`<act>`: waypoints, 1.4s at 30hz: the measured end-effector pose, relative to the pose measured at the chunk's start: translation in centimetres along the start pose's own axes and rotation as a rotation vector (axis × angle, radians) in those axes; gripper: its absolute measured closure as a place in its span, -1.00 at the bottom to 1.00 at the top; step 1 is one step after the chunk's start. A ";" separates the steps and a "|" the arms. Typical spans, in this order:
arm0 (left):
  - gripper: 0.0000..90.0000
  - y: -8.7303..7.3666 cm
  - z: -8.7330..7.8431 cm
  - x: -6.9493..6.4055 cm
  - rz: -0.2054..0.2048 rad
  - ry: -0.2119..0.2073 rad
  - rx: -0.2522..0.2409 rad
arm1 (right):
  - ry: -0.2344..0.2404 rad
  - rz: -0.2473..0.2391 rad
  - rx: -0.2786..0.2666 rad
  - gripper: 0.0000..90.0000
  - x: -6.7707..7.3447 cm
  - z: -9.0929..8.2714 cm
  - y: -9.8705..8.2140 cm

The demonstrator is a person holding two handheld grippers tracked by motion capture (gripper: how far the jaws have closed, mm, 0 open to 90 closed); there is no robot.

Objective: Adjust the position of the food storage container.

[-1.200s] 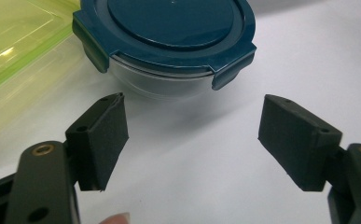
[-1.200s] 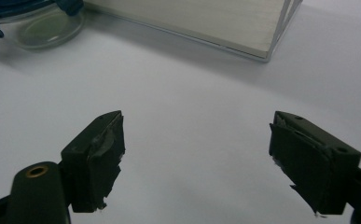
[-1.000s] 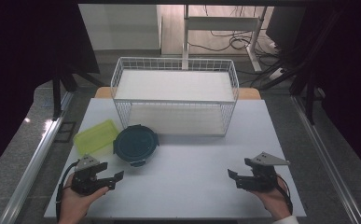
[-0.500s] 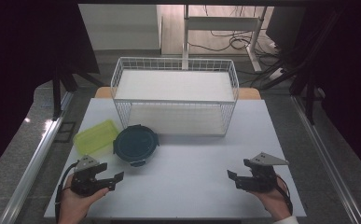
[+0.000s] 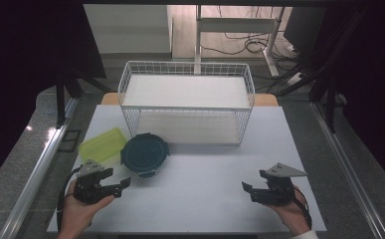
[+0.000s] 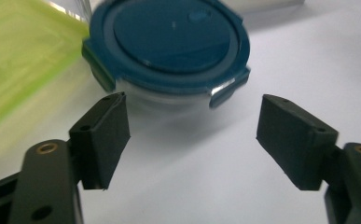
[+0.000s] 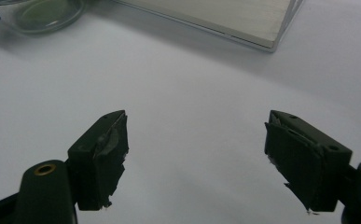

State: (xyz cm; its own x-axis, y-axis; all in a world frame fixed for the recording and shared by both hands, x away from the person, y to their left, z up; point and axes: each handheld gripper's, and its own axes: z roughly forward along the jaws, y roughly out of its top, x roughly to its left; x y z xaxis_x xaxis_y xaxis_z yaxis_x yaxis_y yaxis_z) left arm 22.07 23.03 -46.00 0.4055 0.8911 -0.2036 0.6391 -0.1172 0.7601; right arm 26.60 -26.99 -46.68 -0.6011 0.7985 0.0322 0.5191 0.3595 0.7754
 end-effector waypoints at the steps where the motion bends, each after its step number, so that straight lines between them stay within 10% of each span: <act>1: -0.42 0.0 0.0 0.0 0.000 0.000 0.000 | -0.001 0.000 0.000 -0.53 0.0 0.0 0.0; 27: -0.10 7.9 2.4 5.9 0.002 0.024 0.004 | -0.026 -0.006 0.025 -0.53 -0.1 0.3 -0.2; 42: 0.55 9.3 5.4 8.2 0.034 0.066 0.131 | -0.028 -0.011 0.039 -0.53 0.0 0.6 -0.4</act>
State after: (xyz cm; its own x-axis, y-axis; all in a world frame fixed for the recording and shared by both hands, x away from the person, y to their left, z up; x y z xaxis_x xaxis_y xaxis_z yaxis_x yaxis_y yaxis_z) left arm 34.91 26.90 -43.95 0.3871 0.9122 -0.1346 0.7076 -0.2003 0.6776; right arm 26.75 -26.84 -47.36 -0.5901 0.8073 0.0052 0.5362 0.3870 0.7501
